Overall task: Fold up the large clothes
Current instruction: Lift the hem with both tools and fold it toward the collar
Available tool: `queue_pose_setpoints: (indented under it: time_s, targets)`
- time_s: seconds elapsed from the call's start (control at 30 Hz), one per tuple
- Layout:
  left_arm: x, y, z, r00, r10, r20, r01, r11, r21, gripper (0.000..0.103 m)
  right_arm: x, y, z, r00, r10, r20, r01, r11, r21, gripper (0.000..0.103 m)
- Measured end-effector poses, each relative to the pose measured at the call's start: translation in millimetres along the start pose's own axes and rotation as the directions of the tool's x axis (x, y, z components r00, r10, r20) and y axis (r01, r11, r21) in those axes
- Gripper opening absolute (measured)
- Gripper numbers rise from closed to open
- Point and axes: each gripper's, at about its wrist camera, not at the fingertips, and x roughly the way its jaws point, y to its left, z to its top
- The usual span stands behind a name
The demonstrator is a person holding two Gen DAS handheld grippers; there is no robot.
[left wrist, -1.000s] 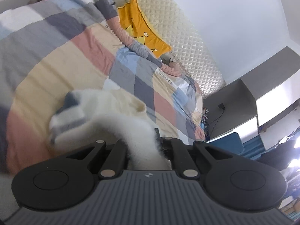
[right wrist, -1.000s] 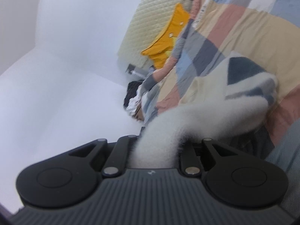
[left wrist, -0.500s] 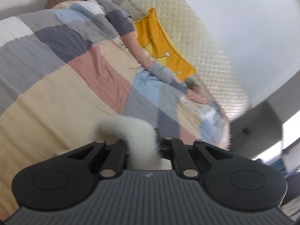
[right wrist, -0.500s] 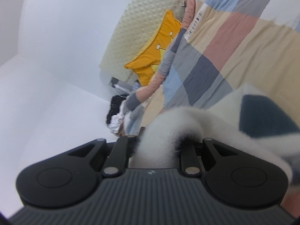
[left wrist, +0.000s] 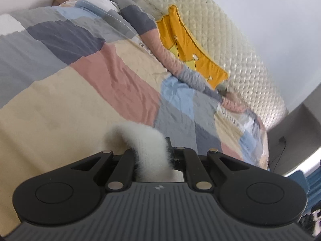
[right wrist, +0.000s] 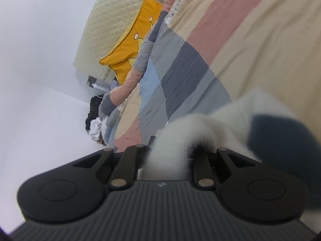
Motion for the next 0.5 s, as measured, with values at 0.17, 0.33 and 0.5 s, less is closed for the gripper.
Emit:
queue_pose_setpoints:
  time_s: [0.17, 0.33, 0.5]
  targets:
    - [31, 19, 10, 0.999, -0.034, -0.005, 0.034, 0.998, -0.056, 0.009, 41, -17, 16, 0.999, -0.011, -0.031, 0.011, 1.0, 0.008, 0.021]
    - [53, 42, -4, 0.999, 0.001, -0.051, -0.007, 0.993, -0.114, 0.009, 59, -33, 13, 0.998, -0.026, -0.058, 0.029, 0.998, 0.052, 0.021]
    - [54, 40, -5, 0.997, 0.009, -0.083, -0.018, 0.993, -0.116, 0.037, 52, -27, 8, 0.998, -0.024, -0.056, 0.025, 1.0, 0.01, 0.028]
